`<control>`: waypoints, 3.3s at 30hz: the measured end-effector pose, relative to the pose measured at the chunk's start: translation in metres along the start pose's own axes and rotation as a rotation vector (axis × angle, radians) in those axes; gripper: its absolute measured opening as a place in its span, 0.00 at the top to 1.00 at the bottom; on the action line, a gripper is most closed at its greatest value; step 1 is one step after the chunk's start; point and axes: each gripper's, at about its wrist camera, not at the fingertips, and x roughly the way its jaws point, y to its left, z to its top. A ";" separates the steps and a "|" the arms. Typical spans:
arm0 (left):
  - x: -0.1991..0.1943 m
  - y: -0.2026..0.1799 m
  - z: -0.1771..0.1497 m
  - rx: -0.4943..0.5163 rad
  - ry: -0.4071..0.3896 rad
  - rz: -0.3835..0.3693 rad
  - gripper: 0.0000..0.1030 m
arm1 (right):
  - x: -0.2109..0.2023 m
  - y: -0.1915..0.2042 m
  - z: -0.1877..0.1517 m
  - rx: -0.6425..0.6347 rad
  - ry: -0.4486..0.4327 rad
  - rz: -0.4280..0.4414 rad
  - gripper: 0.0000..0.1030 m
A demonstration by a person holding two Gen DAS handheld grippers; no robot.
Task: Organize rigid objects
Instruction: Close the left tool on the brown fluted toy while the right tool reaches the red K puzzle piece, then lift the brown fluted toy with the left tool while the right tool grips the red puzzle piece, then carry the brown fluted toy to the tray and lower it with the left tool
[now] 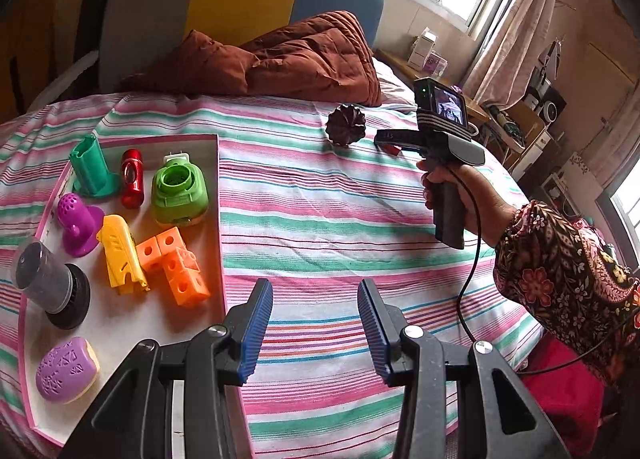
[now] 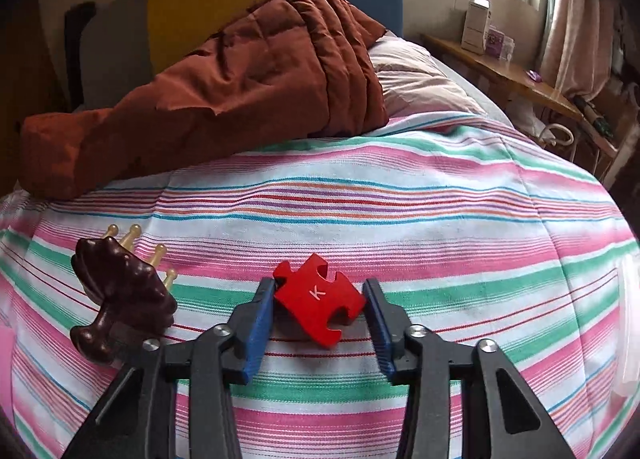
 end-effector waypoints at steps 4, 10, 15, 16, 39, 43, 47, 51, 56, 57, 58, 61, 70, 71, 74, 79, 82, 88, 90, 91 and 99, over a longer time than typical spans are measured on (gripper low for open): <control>0.005 -0.009 0.010 0.017 -0.004 -0.012 0.57 | -0.007 -0.011 -0.009 0.045 -0.002 0.026 0.57; 0.024 -0.032 0.043 0.039 -0.022 -0.050 0.57 | -0.040 -0.034 -0.048 0.129 0.000 -0.038 0.57; 0.067 -0.059 0.082 0.062 -0.022 -0.024 0.57 | -0.060 -0.056 -0.075 0.242 -0.030 -0.077 0.57; 0.080 -0.064 0.093 0.063 -0.018 -0.030 0.57 | -0.061 -0.059 -0.078 0.255 -0.038 -0.079 0.57; 0.190 -0.068 0.200 0.121 -0.018 0.156 0.77 | -0.063 -0.060 -0.082 0.264 -0.071 -0.087 0.57; 0.193 -0.076 0.196 0.199 -0.029 0.186 0.73 | -0.062 -0.060 -0.082 0.271 -0.073 -0.083 0.57; 0.205 -0.078 0.189 0.205 0.000 0.224 0.70 | -0.063 -0.061 -0.082 0.276 -0.076 -0.080 0.57; 0.214 -0.074 0.186 0.189 0.007 0.236 0.69 | -0.062 -0.062 -0.083 0.278 -0.080 -0.079 0.57; 0.214 -0.075 0.190 0.193 -0.001 0.238 0.74 | -0.062 -0.060 -0.083 0.266 -0.077 -0.095 0.57; 0.214 -0.077 0.190 0.207 -0.005 0.238 0.77 | -0.062 -0.060 -0.083 0.266 -0.078 -0.096 0.57; 0.214 -0.080 0.190 0.224 -0.002 0.241 0.77 | -0.062 -0.060 -0.083 0.266 -0.078 -0.095 0.57; 0.214 -0.087 0.187 0.284 -0.006 0.248 0.77 | -0.062 -0.059 -0.083 0.268 -0.078 -0.094 0.57; 0.178 -0.064 0.164 0.147 -0.025 0.159 0.78 | -0.062 -0.057 -0.082 0.253 -0.074 -0.113 0.57; 0.174 -0.062 0.159 0.137 -0.026 0.150 0.78 | -0.062 -0.056 -0.082 0.250 -0.073 -0.116 0.57; 0.161 -0.056 0.145 0.104 -0.028 0.118 0.78 | -0.062 -0.055 -0.082 0.245 -0.072 -0.123 0.57; 0.141 -0.048 0.114 0.050 -0.030 0.082 0.78 | -0.062 -0.054 -0.081 0.242 -0.072 -0.128 0.57; 0.126 -0.046 0.097 0.023 -0.039 0.061 0.78 | -0.062 -0.051 -0.081 0.232 -0.070 -0.145 0.57; 0.085 -0.046 0.067 0.004 -0.069 0.014 0.78 | -0.062 -0.051 -0.081 0.224 -0.069 -0.155 0.57; 0.069 -0.044 0.058 0.012 -0.073 -0.001 0.78 | -0.064 -0.051 -0.081 0.223 -0.070 -0.164 0.57; 0.061 -0.043 0.053 0.016 -0.078 -0.008 0.78 | -0.064 -0.051 -0.081 0.222 -0.070 -0.167 0.57; 0.012 -0.013 0.029 -0.036 -0.096 -0.035 0.78 | -0.071 -0.052 -0.086 0.227 -0.079 -0.167 0.57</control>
